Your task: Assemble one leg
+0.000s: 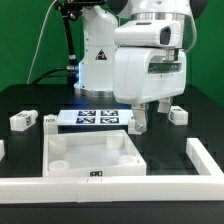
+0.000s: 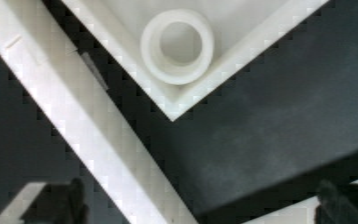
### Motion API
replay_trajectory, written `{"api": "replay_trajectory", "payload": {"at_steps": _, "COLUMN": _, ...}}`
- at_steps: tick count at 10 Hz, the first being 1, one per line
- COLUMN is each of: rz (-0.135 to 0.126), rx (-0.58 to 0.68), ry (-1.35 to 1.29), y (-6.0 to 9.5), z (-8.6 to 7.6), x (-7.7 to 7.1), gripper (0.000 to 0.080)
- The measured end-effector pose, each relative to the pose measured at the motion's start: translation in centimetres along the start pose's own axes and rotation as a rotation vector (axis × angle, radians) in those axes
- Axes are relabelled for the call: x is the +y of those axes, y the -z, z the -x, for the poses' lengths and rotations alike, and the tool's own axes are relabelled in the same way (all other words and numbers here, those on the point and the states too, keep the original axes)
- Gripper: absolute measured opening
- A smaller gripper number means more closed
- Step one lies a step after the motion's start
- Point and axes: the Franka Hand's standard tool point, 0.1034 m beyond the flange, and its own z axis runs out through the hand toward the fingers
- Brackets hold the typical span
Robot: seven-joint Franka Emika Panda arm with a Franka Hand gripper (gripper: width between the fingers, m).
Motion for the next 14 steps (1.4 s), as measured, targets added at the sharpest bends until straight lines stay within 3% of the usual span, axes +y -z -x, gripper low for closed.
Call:
{"api": "replay_trajectory", "payload": {"at_steps": 8, "rz": 0.0, "rx": 0.0, "ry": -0.001, "y": 0.0, "z": 0.0, "x": 0.0, "gripper": 0.065}}
{"api": "replay_trajectory", "payload": {"at_steps": 10, "rz": -0.004, "rx": 0.002, "ry": 0.08, "y": 0.0, "z": 0.8, "x": -1.2, "gripper": 0.065}}
{"api": "replay_trajectory", "payload": {"at_steps": 12, "rz": -0.023, "rx": -0.017, "ry": 0.26, "y": -0.1, "z": 2.5, "x": -1.6, "gripper": 0.065}}
{"api": "replay_trajectory", "payload": {"at_steps": 13, "rz": -0.057, "rx": -0.045, "ry": 0.369, "y": -0.5, "z": 4.1, "x": -1.5, "gripper": 0.065}}
{"api": "replay_trajectory", "payload": {"at_steps": 14, "rz": -0.108, "rx": -0.081, "ry": 0.442, "y": -0.9, "z": 6.3, "x": -1.5, "gripper": 0.065}}
